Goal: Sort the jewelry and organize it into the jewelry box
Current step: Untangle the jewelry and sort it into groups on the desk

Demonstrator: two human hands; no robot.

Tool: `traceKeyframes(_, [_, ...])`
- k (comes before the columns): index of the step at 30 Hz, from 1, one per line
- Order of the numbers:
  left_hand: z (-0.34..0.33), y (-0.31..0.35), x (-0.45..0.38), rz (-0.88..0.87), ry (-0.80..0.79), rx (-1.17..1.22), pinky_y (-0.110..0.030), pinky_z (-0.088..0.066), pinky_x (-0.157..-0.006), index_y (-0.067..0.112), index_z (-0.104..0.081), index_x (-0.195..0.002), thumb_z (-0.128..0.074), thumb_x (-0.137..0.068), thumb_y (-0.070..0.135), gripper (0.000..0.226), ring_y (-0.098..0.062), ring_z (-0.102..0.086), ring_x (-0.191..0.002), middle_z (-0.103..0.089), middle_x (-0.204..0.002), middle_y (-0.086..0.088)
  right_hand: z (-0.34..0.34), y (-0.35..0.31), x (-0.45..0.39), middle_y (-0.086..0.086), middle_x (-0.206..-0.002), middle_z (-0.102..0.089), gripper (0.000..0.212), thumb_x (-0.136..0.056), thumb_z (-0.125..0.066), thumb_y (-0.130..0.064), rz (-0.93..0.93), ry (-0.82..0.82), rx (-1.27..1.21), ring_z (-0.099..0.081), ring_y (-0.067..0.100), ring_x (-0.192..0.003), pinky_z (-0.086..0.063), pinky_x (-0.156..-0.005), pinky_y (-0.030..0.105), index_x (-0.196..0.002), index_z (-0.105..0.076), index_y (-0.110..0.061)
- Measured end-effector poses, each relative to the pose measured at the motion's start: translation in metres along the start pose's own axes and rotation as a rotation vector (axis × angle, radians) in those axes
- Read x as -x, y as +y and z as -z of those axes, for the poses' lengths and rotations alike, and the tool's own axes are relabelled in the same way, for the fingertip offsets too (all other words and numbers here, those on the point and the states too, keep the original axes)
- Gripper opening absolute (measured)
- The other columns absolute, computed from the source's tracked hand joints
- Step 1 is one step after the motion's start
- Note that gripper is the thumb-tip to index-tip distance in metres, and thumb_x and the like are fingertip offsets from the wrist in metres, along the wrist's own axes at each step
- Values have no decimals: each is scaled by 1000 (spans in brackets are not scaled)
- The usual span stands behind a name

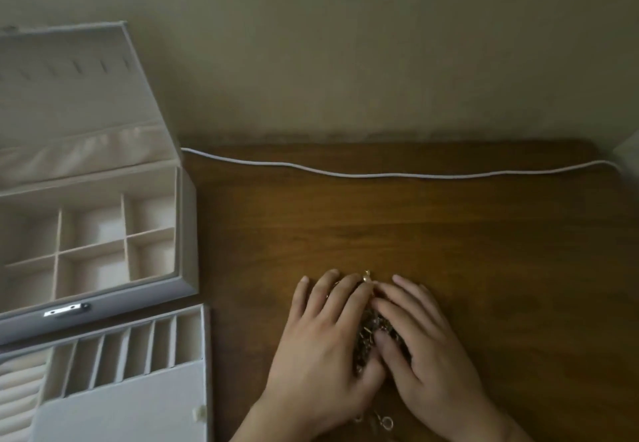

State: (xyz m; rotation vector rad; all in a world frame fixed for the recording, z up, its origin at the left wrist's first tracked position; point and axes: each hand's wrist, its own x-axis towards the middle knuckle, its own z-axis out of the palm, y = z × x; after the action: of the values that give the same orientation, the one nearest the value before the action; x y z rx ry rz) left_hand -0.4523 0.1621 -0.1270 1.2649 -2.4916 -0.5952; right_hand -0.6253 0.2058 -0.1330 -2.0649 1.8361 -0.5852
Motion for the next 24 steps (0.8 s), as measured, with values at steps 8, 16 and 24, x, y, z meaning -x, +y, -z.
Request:
traceKeyframes(8, [-4, 4, 4, -49, 22, -107, -39, -2, -124, 33, -12, -156, -40, -85, 58, 80, -5, 2, -150, -11, -162, 19, -2, 1, 2, -37, -141, -30, 49, -90, -32, -57, 26, 10, -53, -8, -12, -140, -13, -114, 19, -134, -48, -42])
traceKeyframes(16, [-5, 0, -15, 26, 52, -86, -44, -3, -122, 37, -18, -155, -33, -83, 62, 78, -9, 0, -151, -8, -164, 16, 7, 4, 3, -14, -132, -50, 41, -92, -53, -14, -75, 224, -460, -42, 2, -126, -36, -104, 22, -129, -53, -31])
traceKeyframes(24, [4, 6, -13, 162, 251, 326, -30, -33, -110, 20, -51, -142, -45, -97, 26, 45, -16, -43, -135, -50, -147, -2, 32, 1, -30, -5, -128, -57, 42, -94, -38, -9, -134, 176, -568, -54, 22, -120, -47, -92, 34, -128, -58, -25])
